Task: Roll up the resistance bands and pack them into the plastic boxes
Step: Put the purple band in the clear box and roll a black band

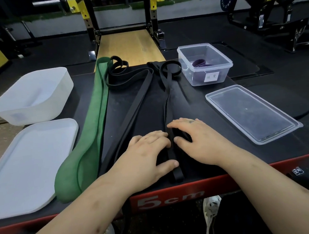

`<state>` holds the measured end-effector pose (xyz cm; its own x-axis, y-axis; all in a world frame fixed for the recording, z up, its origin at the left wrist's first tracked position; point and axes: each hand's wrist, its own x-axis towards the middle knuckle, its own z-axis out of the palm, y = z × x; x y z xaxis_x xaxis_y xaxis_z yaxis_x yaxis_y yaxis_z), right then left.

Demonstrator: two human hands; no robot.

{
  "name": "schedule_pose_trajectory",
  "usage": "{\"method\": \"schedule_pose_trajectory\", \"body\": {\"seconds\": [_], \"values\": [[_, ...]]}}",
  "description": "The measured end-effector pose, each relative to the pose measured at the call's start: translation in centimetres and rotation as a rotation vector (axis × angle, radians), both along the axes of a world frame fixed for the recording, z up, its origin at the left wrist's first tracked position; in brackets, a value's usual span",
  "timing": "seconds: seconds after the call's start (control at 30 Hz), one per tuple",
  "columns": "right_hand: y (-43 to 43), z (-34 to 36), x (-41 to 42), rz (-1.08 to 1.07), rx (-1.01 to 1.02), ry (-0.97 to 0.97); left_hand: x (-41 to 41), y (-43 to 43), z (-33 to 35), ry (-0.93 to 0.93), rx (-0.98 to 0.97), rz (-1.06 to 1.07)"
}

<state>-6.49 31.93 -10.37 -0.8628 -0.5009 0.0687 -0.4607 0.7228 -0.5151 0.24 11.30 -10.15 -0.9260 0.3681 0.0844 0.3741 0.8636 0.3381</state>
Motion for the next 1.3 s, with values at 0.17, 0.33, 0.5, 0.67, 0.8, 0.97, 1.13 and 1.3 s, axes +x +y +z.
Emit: {"method": "schedule_pose_trajectory", "body": {"seconds": [0.17,0.33,0.5,0.67,0.8,0.97,1.13,1.3], "values": [[-0.3,-0.1,0.1,-0.015,0.126,-0.006,0.3,0.2,0.3,0.014,-0.031,-0.008],[-0.3,0.0,0.0,-0.021,0.075,-0.015,1.0,0.3,0.4,-0.038,-0.024,-0.025],[-0.2,-0.2,0.1,-0.012,0.101,-0.006,1.1,0.6,0.1,-0.028,-0.037,-0.026],[-0.6,-0.5,-0.2,-0.025,0.147,-0.001,1.3,0.5,-0.1,0.079,0.115,-0.09],[-0.8,-0.5,-0.2,-0.035,0.153,-0.012,1.8,0.6,-0.4,0.107,0.211,-0.193],[-0.8,-0.7,-0.1,-0.031,0.167,0.008,2.4,0.0,-0.7,0.076,0.206,-0.229],[-0.8,-0.6,0.0,-0.025,0.168,0.007,2.5,0.3,-0.5,0.096,0.203,-0.182],[-0.6,-0.6,-0.1,-0.019,0.142,0.001,2.8,0.6,-0.5,0.051,0.216,-0.164]]}}
